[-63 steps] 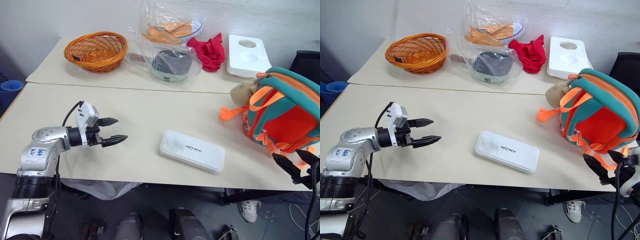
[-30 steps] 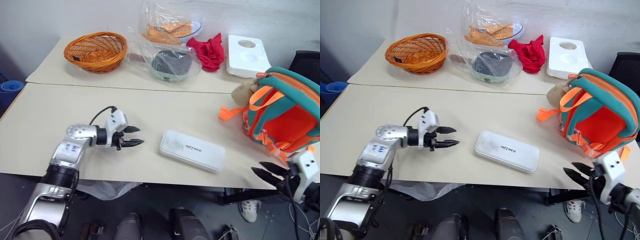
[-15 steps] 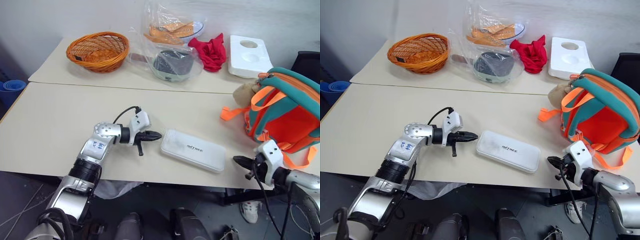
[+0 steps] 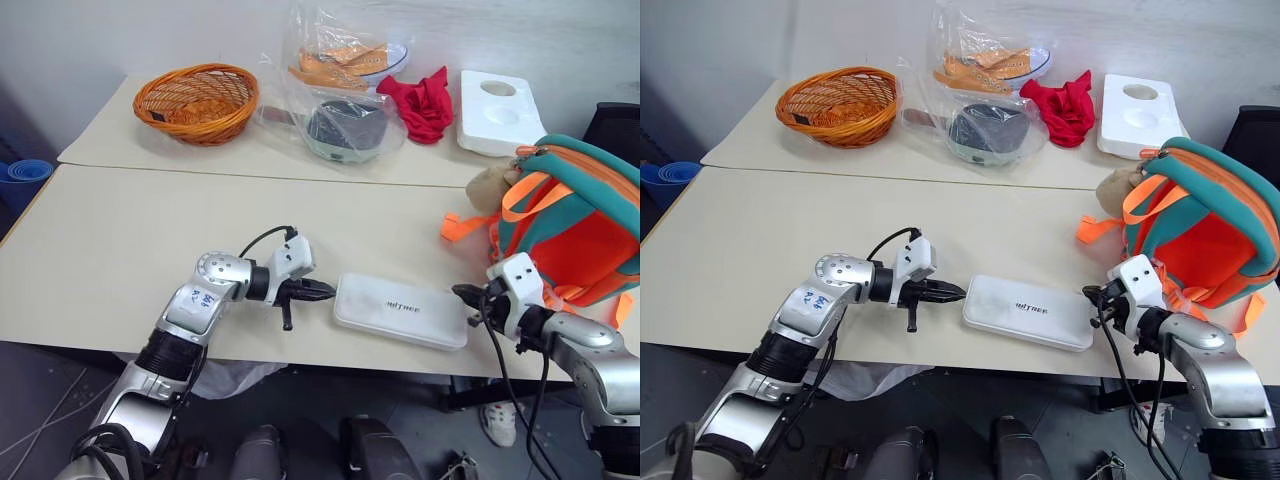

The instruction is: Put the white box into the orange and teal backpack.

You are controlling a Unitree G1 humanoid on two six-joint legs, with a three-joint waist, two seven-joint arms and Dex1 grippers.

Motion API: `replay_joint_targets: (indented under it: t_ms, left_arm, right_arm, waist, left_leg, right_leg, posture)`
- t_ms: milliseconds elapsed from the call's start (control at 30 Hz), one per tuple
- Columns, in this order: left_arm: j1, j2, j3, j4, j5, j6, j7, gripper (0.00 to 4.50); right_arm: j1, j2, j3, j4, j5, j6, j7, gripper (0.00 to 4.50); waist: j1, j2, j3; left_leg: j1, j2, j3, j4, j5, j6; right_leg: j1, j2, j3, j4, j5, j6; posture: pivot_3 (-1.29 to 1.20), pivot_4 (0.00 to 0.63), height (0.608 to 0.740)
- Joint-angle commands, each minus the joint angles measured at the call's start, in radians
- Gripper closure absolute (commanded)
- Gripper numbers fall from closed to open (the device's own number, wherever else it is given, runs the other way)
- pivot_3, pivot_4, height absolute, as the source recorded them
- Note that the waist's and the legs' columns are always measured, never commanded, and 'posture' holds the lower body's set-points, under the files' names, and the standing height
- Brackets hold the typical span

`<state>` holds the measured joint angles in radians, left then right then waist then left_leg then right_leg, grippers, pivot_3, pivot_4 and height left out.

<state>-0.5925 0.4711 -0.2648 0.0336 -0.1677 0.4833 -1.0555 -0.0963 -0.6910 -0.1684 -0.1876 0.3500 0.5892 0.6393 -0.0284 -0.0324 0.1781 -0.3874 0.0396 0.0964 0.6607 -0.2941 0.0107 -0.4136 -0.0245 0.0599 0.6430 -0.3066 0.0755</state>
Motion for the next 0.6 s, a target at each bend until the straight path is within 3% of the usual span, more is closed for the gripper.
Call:
replay_joint_targets:
  t_ms: [33, 200, 333, 600]
  left_arm:
    - [0.017, 0.035, 0.023, -0.041, -0.012, 0.008, -0.003, 4.47]
    - [0.02, 0.051, 0.029, -0.039, -0.016, 0.001, 0.0, 4.47]
    - [0.012, 0.045, 0.025, -0.027, -0.013, -0.003, 0.006, 4.47]
    - [0.0, 0.012, -0.017, -0.017, 0.002, -0.01, -0.004, 4.47]
  right_arm:
    - [0.022, -0.038, -0.024, -0.03, -0.024, -0.003, 0.001, 4.5]
    - [0.169, -0.121, -0.13, -0.116, 0.01, 0.007, 0.076, 4.5]
    - [0.239, -0.125, -0.155, -0.148, 0.034, 0.003, 0.113, 4.5]
    - [0.175, -0.041, -0.06, -0.105, 0.02, -0.057, 0.108, 4.5]
  waist:
    - [-0.001, 0.0, 0.0]
    - [0.007, 0.001, 0.0]
    - [0.001, 0.001, 0.0]
    - [-0.004, 0.001, 0.0]
  left_leg:
    - [0.0, 0.0, 0.0, 0.0, 0.0, 0.0]
    - [-0.001, -0.001, -0.001, 0.0, 0.0, 0.0]
    - [0.0, -0.001, -0.001, 0.0, 0.0, 0.001]
    - [0.001, -0.001, 0.0, 0.0, 0.0, 0.0]
  right_leg:
    - [0.0, 0.0, 0.0, 0.0, 0.0, 0.0]
    - [0.0, -0.001, -0.001, -0.001, 0.0, 0.0]
    - [0.001, -0.001, 0.0, -0.002, 0.0, 0.001]
    - [0.001, 0.0, 0.0, 0.0, 0.0, 0.001]
  posture:
    - [0.0, 0.15, 0.74]
    - [0.0, 0.15, 0.74]
    - [0.0, 0.15, 0.74]
    - [0.0, 0.15, 0.74]
